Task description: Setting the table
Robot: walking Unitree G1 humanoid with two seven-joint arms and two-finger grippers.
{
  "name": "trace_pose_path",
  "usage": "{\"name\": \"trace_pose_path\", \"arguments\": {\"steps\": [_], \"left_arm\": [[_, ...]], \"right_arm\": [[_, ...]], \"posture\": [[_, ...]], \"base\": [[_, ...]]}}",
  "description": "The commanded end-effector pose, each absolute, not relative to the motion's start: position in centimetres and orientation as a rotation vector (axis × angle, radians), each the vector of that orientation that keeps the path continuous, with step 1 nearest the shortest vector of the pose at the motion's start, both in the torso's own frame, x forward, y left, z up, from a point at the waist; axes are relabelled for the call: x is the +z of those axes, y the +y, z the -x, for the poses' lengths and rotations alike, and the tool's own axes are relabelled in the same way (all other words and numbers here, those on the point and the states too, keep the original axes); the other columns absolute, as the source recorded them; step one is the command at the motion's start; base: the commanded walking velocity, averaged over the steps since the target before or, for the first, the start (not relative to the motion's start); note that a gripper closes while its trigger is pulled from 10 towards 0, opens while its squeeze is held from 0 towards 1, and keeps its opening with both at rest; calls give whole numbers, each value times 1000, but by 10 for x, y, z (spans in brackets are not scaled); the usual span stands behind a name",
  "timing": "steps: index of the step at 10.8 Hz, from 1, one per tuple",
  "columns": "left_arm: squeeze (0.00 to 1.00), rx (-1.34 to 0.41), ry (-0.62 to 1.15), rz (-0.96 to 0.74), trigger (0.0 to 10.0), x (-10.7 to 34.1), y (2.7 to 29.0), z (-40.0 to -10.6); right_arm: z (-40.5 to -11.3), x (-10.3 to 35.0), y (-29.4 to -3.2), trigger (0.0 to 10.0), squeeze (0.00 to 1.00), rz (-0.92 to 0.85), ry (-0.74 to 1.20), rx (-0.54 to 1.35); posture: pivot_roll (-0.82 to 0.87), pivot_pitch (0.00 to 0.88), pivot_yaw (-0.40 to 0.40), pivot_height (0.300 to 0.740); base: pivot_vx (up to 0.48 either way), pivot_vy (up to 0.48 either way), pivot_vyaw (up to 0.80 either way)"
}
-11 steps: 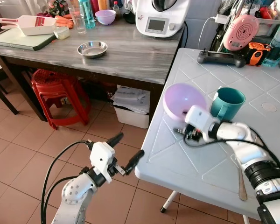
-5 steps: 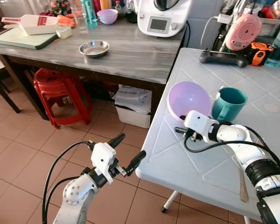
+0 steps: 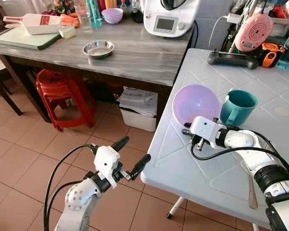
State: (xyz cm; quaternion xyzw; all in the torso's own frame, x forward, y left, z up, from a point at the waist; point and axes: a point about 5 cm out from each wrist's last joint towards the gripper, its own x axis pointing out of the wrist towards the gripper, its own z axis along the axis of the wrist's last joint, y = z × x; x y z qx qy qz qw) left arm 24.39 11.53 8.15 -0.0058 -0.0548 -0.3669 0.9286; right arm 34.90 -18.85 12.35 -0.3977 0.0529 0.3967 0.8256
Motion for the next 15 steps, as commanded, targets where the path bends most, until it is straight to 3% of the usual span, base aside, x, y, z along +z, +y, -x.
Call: {"name": "trace_pose_path", "arguments": {"steps": [1,6,8,9,10,12,15], "left_arm": [[0,-754,-109,-3,10000,81,116,-244],[0,-722,-136,18,10000,85,118,-248],[0,-629,-148,-11,10000,90,127,-257],[0,-500,-128,-38,10000,90,140,-270],[0,-410,-95,-65,10000,90,151,-282],[0,-235,-89,-35,10000,99,170,-303],[0,-249,-128,11,10000,110,162,-309]], "right_arm": [[-350,129,-187,0,0,869,75,854],[-350,143,-167,0,0,831,-105,848],[-349,160,-154,0,0,769,-258,791],[-349,174,-142,6392,0,713,-344,745],[-347,185,-130,10000,0,571,-388,685],[-328,188,-112,10000,0,417,-437,555],[-311,186,-133,10000,0,208,-367,308]], "posture": [[45,71,47,740],[48,53,51,740],[46,49,55,740],[45,45,55,740],[42,40,56,740],[39,34,53,740],[20,22,52,740]], "base": [[0,0,0],[0,0,0],[0,0,0],[0,0,0],[0,0,0],[0,0,0],[0,0,0]]}}
